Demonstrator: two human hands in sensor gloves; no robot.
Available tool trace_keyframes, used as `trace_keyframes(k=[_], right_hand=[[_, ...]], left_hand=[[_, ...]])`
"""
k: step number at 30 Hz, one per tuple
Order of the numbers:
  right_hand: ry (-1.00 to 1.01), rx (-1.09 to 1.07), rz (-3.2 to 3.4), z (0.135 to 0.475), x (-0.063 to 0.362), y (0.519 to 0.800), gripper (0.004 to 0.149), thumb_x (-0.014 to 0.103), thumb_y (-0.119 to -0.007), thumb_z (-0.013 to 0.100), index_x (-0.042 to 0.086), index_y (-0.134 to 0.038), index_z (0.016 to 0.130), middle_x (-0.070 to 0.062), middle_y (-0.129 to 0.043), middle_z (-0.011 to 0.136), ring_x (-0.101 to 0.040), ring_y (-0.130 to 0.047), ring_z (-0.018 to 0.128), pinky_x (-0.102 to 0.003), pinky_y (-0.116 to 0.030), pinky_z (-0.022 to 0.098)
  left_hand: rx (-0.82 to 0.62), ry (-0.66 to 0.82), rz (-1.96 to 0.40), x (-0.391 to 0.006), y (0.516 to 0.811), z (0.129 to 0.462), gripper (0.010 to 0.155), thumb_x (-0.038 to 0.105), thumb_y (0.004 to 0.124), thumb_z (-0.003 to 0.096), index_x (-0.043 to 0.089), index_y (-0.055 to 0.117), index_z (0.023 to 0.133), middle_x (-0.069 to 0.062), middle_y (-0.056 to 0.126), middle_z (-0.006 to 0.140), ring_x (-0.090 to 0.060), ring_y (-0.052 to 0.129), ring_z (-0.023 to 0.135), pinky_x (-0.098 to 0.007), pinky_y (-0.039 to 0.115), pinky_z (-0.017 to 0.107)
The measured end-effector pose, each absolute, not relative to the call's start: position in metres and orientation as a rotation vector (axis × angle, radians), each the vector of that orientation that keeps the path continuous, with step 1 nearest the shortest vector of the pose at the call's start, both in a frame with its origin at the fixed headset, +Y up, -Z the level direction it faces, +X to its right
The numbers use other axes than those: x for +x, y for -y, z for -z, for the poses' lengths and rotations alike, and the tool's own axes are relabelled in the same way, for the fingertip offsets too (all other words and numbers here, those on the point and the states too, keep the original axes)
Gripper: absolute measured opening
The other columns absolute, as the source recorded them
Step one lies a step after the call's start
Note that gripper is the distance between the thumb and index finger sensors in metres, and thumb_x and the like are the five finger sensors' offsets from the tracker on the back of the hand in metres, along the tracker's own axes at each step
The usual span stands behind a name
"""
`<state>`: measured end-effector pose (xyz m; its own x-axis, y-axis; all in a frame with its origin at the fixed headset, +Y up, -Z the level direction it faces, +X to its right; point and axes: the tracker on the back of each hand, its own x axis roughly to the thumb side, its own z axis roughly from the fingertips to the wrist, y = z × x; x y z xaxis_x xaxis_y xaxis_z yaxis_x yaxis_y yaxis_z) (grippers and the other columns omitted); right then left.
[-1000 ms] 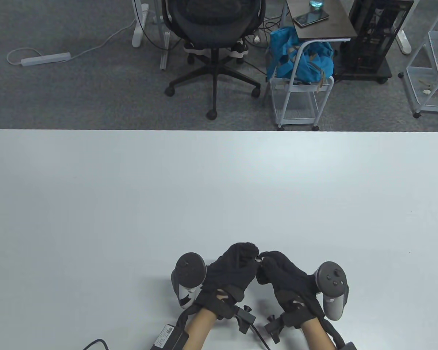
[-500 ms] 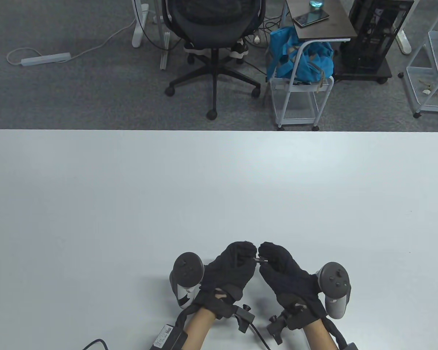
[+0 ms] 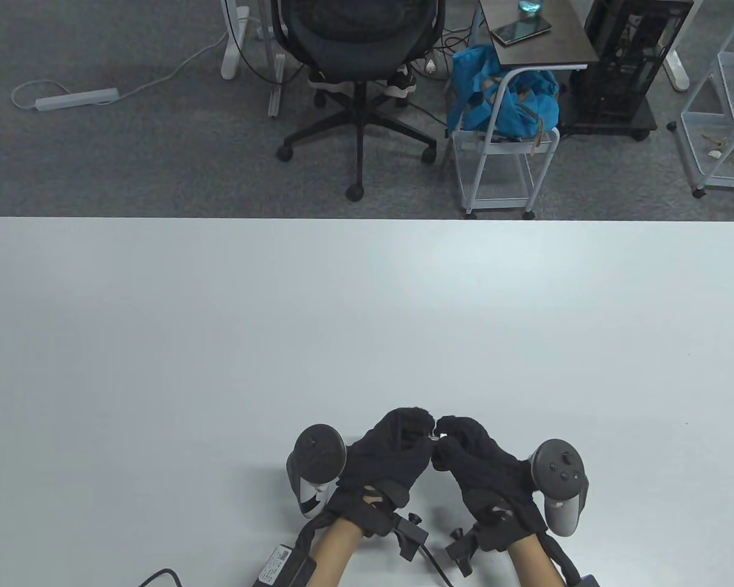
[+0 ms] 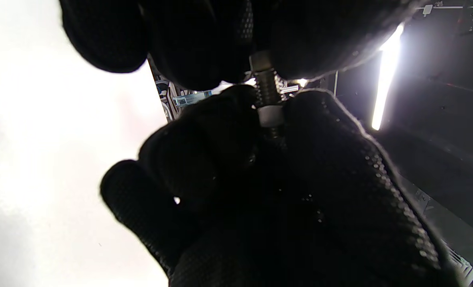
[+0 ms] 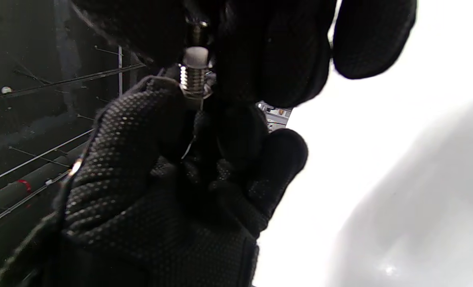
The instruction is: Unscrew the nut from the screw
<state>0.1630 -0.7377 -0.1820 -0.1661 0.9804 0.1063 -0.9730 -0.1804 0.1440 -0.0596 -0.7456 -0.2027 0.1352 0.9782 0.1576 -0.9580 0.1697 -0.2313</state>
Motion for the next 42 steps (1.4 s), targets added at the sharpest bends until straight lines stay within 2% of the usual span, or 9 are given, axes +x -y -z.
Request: trace_keyframes(k=[4,8,12,17,23,30,35,39,42], right_hand=[[-0.025,0.224,-1.749,0.181,0.163,0.734,0.054,0.033,-0.08,0.054,0.019,-0.065,0.104,-0.015,-0.075,0.096,-0.04,-0.08,0.081,-0.064,-0.068,0.061],[-0.066,0.198,-1.723,0.181,0.163,0.74,0.064,0.045,-0.073,0.056,0.013,-0.057,0.109,-0.022,-0.066,0.102,-0.047,-0.072,0.086,-0.067,-0.063,0.062],[-0.116,0.126,-1.733,0.181,0.165,0.746,0.069,0.055,-0.066,0.057,0.005,-0.065,0.105,-0.026,-0.076,0.094,-0.05,-0.079,0.077,-0.069,-0.064,0.057],[-0.104,0.136,-1.741,0.181,0.162,0.745,0.058,0.049,-0.067,0.057,0.004,-0.075,0.093,-0.016,-0.091,0.074,-0.04,-0.092,0.059,-0.064,-0.074,0.052],[-0.057,0.187,-1.751,0.181,0.162,0.738,0.054,0.039,-0.074,0.056,0.007,-0.067,0.1,-0.014,-0.086,0.081,-0.037,-0.09,0.065,-0.061,-0.074,0.056],[0.028,0.168,-1.76,0.18,0.165,0.736,0.049,0.037,-0.076,0.055,0.012,-0.073,0.096,-0.011,-0.089,0.079,-0.035,-0.092,0.064,-0.06,-0.076,0.055],[-0.02,0.2,-1.735,0.181,0.164,0.737,0.05,0.033,-0.078,0.055,0.018,-0.068,0.102,-0.017,-0.076,0.093,-0.041,-0.082,0.077,-0.064,-0.069,0.06],[-0.067,0.142,-1.723,0.18,0.164,0.744,0.066,0.05,-0.069,0.057,0.009,-0.059,0.108,-0.023,-0.072,0.096,-0.047,-0.077,0.079,-0.067,-0.065,0.058],[-0.092,0.11,-1.738,0.181,0.165,0.748,0.064,0.053,-0.066,0.057,0.004,-0.071,0.098,-0.02,-0.087,0.081,-0.044,-0.089,0.064,-0.066,-0.071,0.053]], left_hand=[[-0.077,0.283,-1.424,-0.061,0.746,0.203,0.047,0.036,0.086,0.0475,0.025,0.077,0.092,-0.014,0.086,0.086,-0.029,0.093,0.061,-0.059,0.078,0.056],[-0.082,0.281,-1.423,-0.061,0.746,0.203,0.047,0.036,0.086,0.0475,0.025,0.077,0.092,-0.014,0.086,0.086,-0.029,0.093,0.061,-0.059,0.078,0.056],[-0.08,0.29,-1.415,-0.061,0.746,0.203,0.047,0.036,0.086,0.0474,0.025,0.077,0.092,-0.014,0.086,0.086,-0.029,0.093,0.061,-0.059,0.078,0.056],[-0.079,0.297,-1.405,-0.06,0.747,0.203,0.047,0.036,0.086,0.0474,0.025,0.077,0.092,-0.014,0.086,0.086,-0.029,0.093,0.061,-0.059,0.078,0.056],[-0.082,0.293,-1.409,-0.06,0.747,0.203,0.047,0.036,0.086,0.0476,0.025,0.077,0.092,-0.014,0.086,0.086,-0.029,0.093,0.061,-0.059,0.078,0.056],[-0.084,0.3,-1.406,-0.059,0.747,0.203,0.047,0.036,0.086,0.0474,0.025,0.077,0.092,-0.014,0.086,0.086,-0.028,0.093,0.061,-0.058,0.078,0.056],[-0.084,0.287,-1.417,-0.06,0.748,0.203,0.047,0.036,0.086,0.0475,0.025,0.077,0.092,-0.014,0.086,0.086,-0.028,0.093,0.061,-0.059,0.078,0.056],[-0.083,0.291,-1.414,-0.06,0.747,0.203,0.047,0.036,0.086,0.0475,0.025,0.077,0.092,-0.014,0.086,0.086,-0.029,0.093,0.061,-0.059,0.078,0.056],[-0.084,0.297,-1.407,-0.059,0.747,0.203,0.047,0.036,0.086,0.0475,0.025,0.077,0.092,-0.014,0.086,0.086,-0.028,0.093,0.061,-0.059,0.078,0.056]])
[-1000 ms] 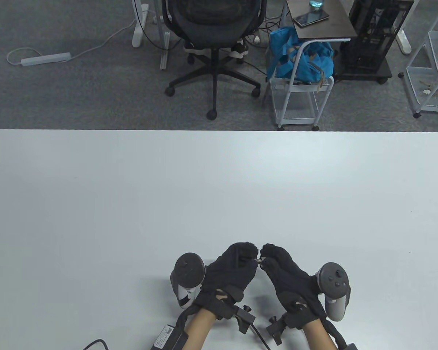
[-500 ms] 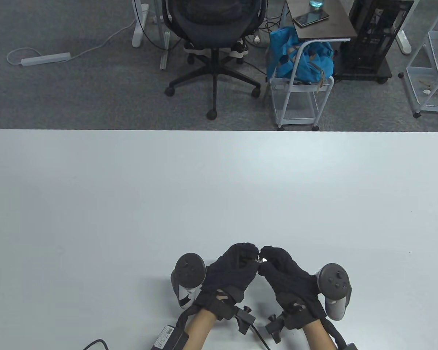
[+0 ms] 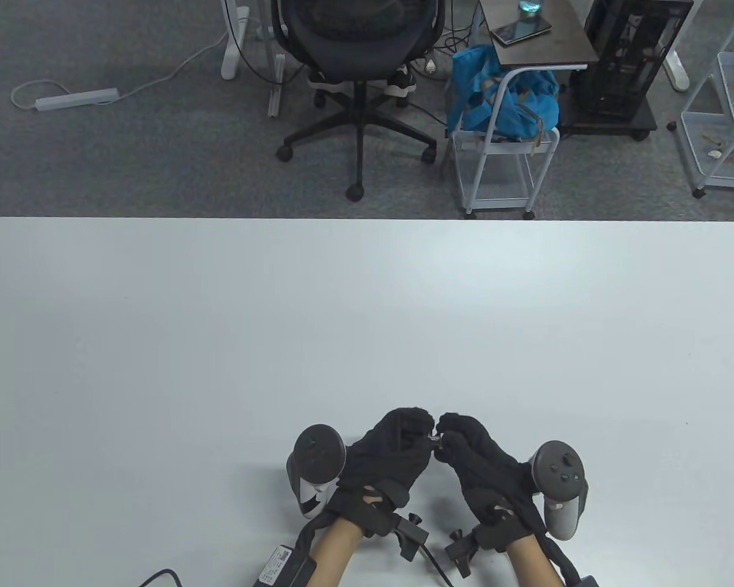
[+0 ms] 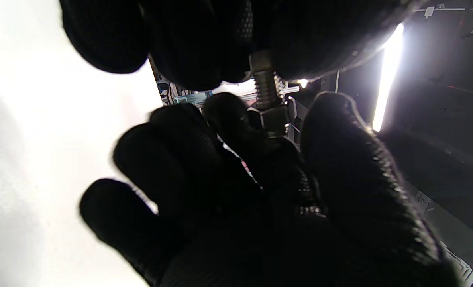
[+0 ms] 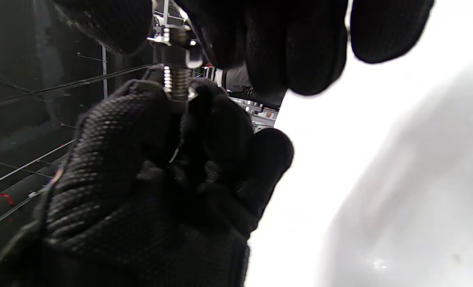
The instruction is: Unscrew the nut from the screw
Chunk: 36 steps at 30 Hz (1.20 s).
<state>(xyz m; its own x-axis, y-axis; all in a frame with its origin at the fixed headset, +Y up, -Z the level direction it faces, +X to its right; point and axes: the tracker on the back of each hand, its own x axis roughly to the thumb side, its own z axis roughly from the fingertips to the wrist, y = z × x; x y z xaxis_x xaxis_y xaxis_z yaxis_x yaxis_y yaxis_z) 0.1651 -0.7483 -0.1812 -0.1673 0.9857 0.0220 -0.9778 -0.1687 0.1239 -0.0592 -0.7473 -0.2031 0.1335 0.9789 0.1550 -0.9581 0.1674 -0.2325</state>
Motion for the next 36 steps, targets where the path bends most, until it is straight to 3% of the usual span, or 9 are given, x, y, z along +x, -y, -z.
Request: trace_keyframes(k=[2,8,13,15,19,22,24,26,36], right_hand=[[-0.089,0.117,-1.729,0.181,0.164,0.747,0.057,0.048,-0.067,0.057,0.004,-0.074,0.094,-0.014,-0.092,0.072,-0.038,-0.093,0.056,-0.063,-0.075,0.051],[-0.029,0.167,-1.745,0.182,0.164,0.74,0.052,0.038,-0.074,0.056,0.007,-0.069,0.098,-0.013,-0.088,0.076,-0.034,-0.092,0.06,-0.06,-0.076,0.054],[-0.01,0.197,-1.749,0.181,0.164,0.737,0.048,0.033,-0.079,0.054,0.02,-0.069,0.1,-0.014,-0.079,0.091,-0.04,-0.084,0.076,-0.063,-0.071,0.06],[-0.027,0.202,-1.743,0.182,0.164,0.738,0.049,0.033,-0.078,0.055,0.021,-0.069,0.102,-0.016,-0.075,0.095,-0.041,-0.081,0.078,-0.063,-0.069,0.06],[-0.061,0.168,-1.724,0.181,0.163,0.745,0.064,0.047,-0.07,0.057,0.011,-0.058,0.108,-0.022,-0.072,0.097,-0.046,-0.077,0.079,-0.066,-0.066,0.059],[-0.077,0.107,-1.762,0.181,0.165,0.749,0.066,0.053,-0.066,0.057,0.004,-0.069,0.101,-0.023,-0.085,0.085,-0.047,-0.087,0.067,-0.067,-0.07,0.053],[-0.1,0.123,-1.749,0.182,0.164,0.75,0.061,0.051,-0.065,0.057,0.003,-0.077,0.092,-0.018,-0.093,0.072,-0.041,-0.094,0.055,-0.064,-0.076,0.049],[-0.085,0.12,-1.742,0.182,0.163,0.748,0.058,0.048,-0.067,0.057,0.003,-0.076,0.091,-0.015,-0.093,0.068,-0.037,-0.094,0.052,-0.062,-0.077,0.049],[-0.009,0.197,-1.78,0.181,0.163,0.739,0.052,0.036,-0.076,0.055,0.01,-0.069,0.1,-0.014,-0.087,0.079,-0.035,-0.092,0.062,-0.06,-0.076,0.055]], left_hand=[[-0.085,0.296,-1.403,-0.059,0.748,0.203,0.047,0.036,0.086,0.0474,0.025,0.077,0.092,-0.014,0.086,0.086,-0.029,0.093,0.061,-0.059,0.078,0.056],[-0.091,0.297,-1.4,-0.059,0.748,0.203,0.047,0.036,0.086,0.0475,0.025,0.077,0.092,-0.014,0.086,0.086,-0.028,0.093,0.061,-0.059,0.078,0.056],[-0.088,0.284,-1.419,-0.06,0.748,0.203,0.047,0.036,0.086,0.0475,0.025,0.077,0.092,-0.014,0.086,0.086,-0.028,0.093,0.061,-0.059,0.078,0.056],[-0.087,0.279,-1.42,-0.061,0.749,0.203,0.047,0.036,0.086,0.0476,0.025,0.077,0.092,-0.014,0.086,0.086,-0.028,0.093,0.061,-0.059,0.078,0.056],[-0.085,0.283,-1.415,-0.06,0.748,0.203,0.047,0.036,0.086,0.0475,0.025,0.077,0.092,-0.015,0.086,0.086,-0.028,0.093,0.061,-0.059,0.078,0.056],[-0.084,0.29,-1.409,-0.059,0.748,0.203,0.047,0.036,0.086,0.0476,0.025,0.077,0.092,-0.014,0.086,0.086,-0.028,0.093,0.061,-0.059,0.078,0.056],[-0.085,0.294,-1.406,-0.059,0.748,0.203,0.047,0.036,0.086,0.0475,0.025,0.077,0.092,-0.014,0.086,0.086,-0.028,0.093,0.061,-0.059,0.078,0.056],[-0.087,0.298,-1.405,-0.059,0.748,0.203,0.047,0.036,0.086,0.0474,0.025,0.077,0.092,-0.014,0.086,0.086,-0.028,0.093,0.061,-0.059,0.078,0.056],[-0.089,0.292,-1.406,-0.059,0.748,0.203,0.047,0.036,0.086,0.0474,0.025,0.077,0.092,-0.014,0.086,0.086,-0.028,0.093,0.061,-0.059,0.078,0.056]])
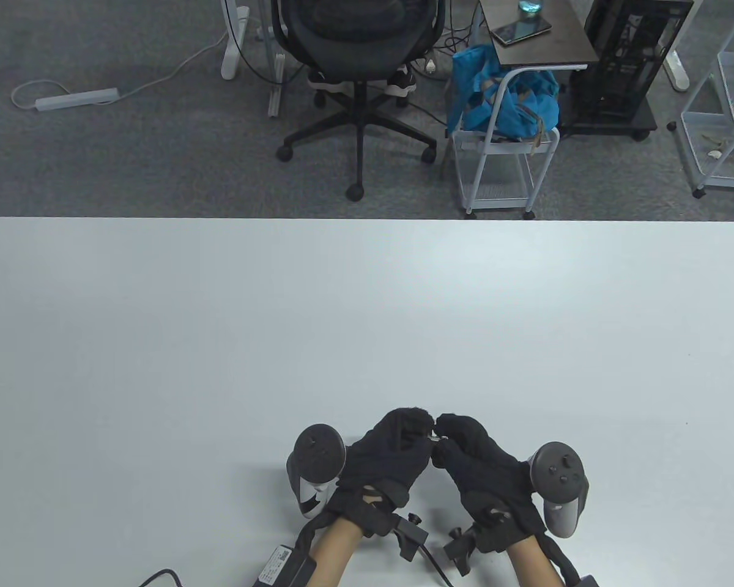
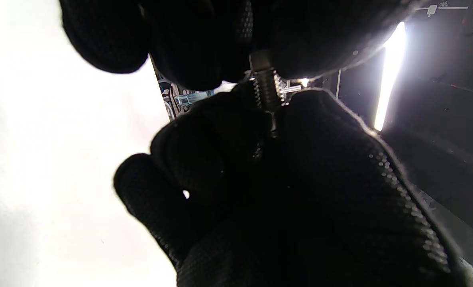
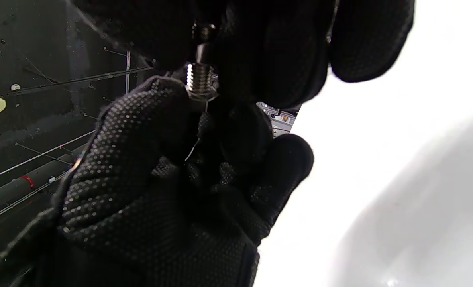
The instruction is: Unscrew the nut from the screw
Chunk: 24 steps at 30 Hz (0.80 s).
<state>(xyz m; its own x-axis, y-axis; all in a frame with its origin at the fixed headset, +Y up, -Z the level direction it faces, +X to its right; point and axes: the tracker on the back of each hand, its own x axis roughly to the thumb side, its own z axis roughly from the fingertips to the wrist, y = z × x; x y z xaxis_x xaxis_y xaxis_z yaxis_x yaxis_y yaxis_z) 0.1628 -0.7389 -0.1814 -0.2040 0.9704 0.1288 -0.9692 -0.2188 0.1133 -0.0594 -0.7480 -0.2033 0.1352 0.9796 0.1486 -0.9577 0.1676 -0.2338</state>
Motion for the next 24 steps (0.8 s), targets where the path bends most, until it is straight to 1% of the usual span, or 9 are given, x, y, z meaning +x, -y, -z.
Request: trace_keyframes(k=[2,4,12,13,16,17,19,22,24], right_hand=[[0.0,0.2,-1.784,0.181,0.163,0.738,0.051,0.035,-0.077,0.055,0.013,-0.069,0.1,-0.014,-0.086,0.081,-0.036,-0.091,0.065,-0.06,-0.075,0.056],[0.012,0.183,-1.776,0.181,0.164,0.739,0.049,0.036,-0.076,0.055,0.015,-0.071,0.099,-0.013,-0.086,0.081,-0.036,-0.091,0.064,-0.06,-0.076,0.055],[0.009,0.174,-1.76,0.181,0.164,0.74,0.05,0.037,-0.075,0.055,0.014,-0.071,0.1,-0.014,-0.086,0.081,-0.036,-0.091,0.064,-0.06,-0.075,0.055],[0.001,0.172,-1.752,0.181,0.164,0.741,0.052,0.038,-0.074,0.056,0.013,-0.069,0.101,-0.015,-0.085,0.082,-0.037,-0.09,0.065,-0.061,-0.075,0.055],[-0.048,0.128,-1.724,0.181,0.165,0.746,0.064,0.05,-0.068,0.057,0.008,-0.063,0.106,-0.02,-0.083,0.086,-0.043,-0.087,0.068,-0.064,-0.072,0.054],[-0.07,0.108,-1.722,0.18,0.166,0.748,0.066,0.052,-0.067,0.057,0.006,-0.064,0.105,-0.022,-0.084,0.085,-0.045,-0.087,0.066,-0.065,-0.071,0.053],[-0.093,0.092,-1.726,0.181,0.166,0.75,0.066,0.053,-0.066,0.057,0.003,-0.071,0.099,-0.021,-0.09,0.077,-0.044,-0.091,0.059,-0.065,-0.074,0.05],[-0.097,0.106,-1.737,0.181,0.165,0.749,0.059,0.05,-0.067,0.057,0.004,-0.077,0.092,-0.014,-0.095,0.067,-0.038,-0.095,0.052,-0.062,-0.078,0.048],[-0.088,0.119,-1.74,0.181,0.165,0.747,0.057,0.048,-0.068,0.057,0.004,-0.075,0.092,-0.012,-0.094,0.067,-0.035,-0.095,0.051,-0.06,-0.078,0.049]], left_hand=[[-0.09,0.293,-1.408,-0.059,0.748,0.203,0.047,0.036,0.086,0.0475,0.025,0.077,0.092,-0.014,0.086,0.086,-0.028,0.093,0.06,-0.059,0.078,0.056],[-0.088,0.294,-1.407,-0.059,0.748,0.203,0.047,0.036,0.086,0.0476,0.025,0.077,0.092,-0.014,0.086,0.086,-0.028,0.093,0.061,-0.059,0.078,0.056],[-0.087,0.292,-1.41,-0.059,0.748,0.203,0.047,0.036,0.086,0.0476,0.025,0.077,0.092,-0.015,0.086,0.086,-0.029,0.093,0.061,-0.059,0.078,0.056],[-0.086,0.291,-1.411,-0.059,0.748,0.203,0.047,0.036,0.086,0.0474,0.025,0.077,0.092,-0.015,0.086,0.086,-0.028,0.093,0.061,-0.059,0.078,0.056],[-0.086,0.292,-1.41,-0.059,0.748,0.203,0.047,0.036,0.086,0.0474,0.025,0.077,0.092,-0.014,0.086,0.086,-0.028,0.093,0.06,-0.059,0.078,0.056],[-0.085,0.293,-1.409,-0.059,0.748,0.203,0.047,0.036,0.086,0.0474,0.025,0.077,0.092,-0.015,0.086,0.086,-0.028,0.093,0.061,-0.058,0.078,0.056],[-0.085,0.296,-1.408,-0.059,0.748,0.203,0.047,0.036,0.086,0.0474,0.025,0.077,0.092,-0.015,0.086,0.086,-0.028,0.093,0.061,-0.058,0.078,0.056],[-0.086,0.299,-1.404,-0.059,0.748,0.203,0.047,0.036,0.086,0.0475,0.025,0.077,0.092,-0.015,0.086,0.086,-0.028,0.093,0.061,-0.058,0.078,0.056],[-0.088,0.302,-1.407,-0.059,0.748,0.203,0.047,0.036,0.086,0.0476,0.025,0.077,0.092,-0.014,0.086,0.086,-0.028,0.093,0.061,-0.058,0.078,0.056]])
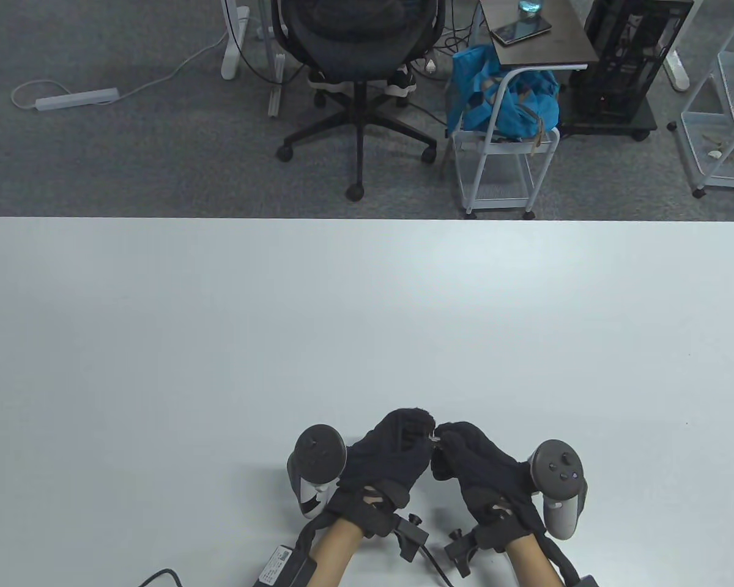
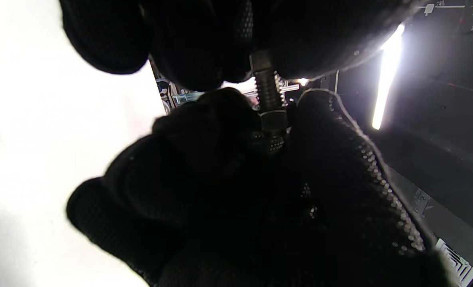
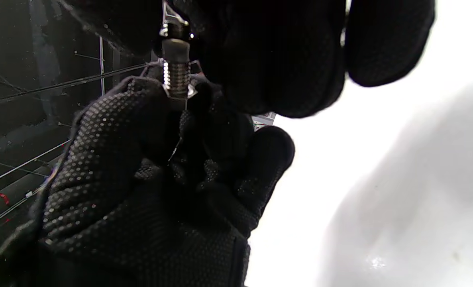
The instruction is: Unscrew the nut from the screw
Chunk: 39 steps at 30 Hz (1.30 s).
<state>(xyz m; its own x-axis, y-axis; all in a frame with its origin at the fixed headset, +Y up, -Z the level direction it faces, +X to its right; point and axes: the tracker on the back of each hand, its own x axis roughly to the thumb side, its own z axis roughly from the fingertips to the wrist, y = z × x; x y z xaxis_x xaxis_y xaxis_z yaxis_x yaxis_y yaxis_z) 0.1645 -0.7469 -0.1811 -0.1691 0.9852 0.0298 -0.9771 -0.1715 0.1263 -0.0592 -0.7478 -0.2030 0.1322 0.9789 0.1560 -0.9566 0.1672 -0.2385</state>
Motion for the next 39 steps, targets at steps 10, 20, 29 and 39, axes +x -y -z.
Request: trace_keyframes(k=[10,20,29,39], right_hand=[[-0.033,0.177,-1.712,0.182,0.166,0.742,0.054,0.042,-0.072,0.055,0.006,-0.071,0.095,-0.01,-0.092,0.069,-0.031,-0.095,0.053,-0.058,-0.08,0.051],[0.0,0.178,-1.73,0.181,0.166,0.74,0.051,0.037,-0.076,0.055,0.015,-0.071,0.101,-0.013,-0.086,0.081,-0.036,-0.091,0.065,-0.06,-0.076,0.055],[-0.071,0.097,-1.731,0.181,0.167,0.749,0.065,0.054,-0.065,0.057,0.005,-0.07,0.1,-0.02,-0.086,0.081,-0.044,-0.088,0.064,-0.065,-0.071,0.052],[0.01,0.173,-1.731,0.181,0.165,0.738,0.051,0.037,-0.076,0.055,0.011,-0.07,0.097,-0.012,-0.087,0.076,-0.034,-0.092,0.06,-0.06,-0.077,0.054]], left_hand=[[-0.099,0.313,-1.439,-0.061,0.749,0.204,0.05,0.04,0.086,0.0479,0.023,0.079,0.094,-0.013,0.093,0.083,-0.027,0.097,0.056,-0.057,0.082,0.053],[-0.097,0.297,-1.434,-0.061,0.75,0.204,0.048,0.039,0.086,0.0476,0.024,0.079,0.093,-0.013,0.09,0.083,-0.026,0.096,0.056,-0.057,0.081,0.053],[-0.09,0.305,-1.425,-0.06,0.748,0.204,0.048,0.038,0.086,0.0474,0.024,0.078,0.092,-0.013,0.089,0.084,-0.026,0.095,0.057,-0.057,0.08,0.054],[-0.091,0.303,-1.424,-0.06,0.749,0.204,0.047,0.038,0.086,0.0476,0.024,0.078,0.092,-0.013,0.089,0.084,-0.026,0.095,0.057,-0.057,0.08,0.054]])
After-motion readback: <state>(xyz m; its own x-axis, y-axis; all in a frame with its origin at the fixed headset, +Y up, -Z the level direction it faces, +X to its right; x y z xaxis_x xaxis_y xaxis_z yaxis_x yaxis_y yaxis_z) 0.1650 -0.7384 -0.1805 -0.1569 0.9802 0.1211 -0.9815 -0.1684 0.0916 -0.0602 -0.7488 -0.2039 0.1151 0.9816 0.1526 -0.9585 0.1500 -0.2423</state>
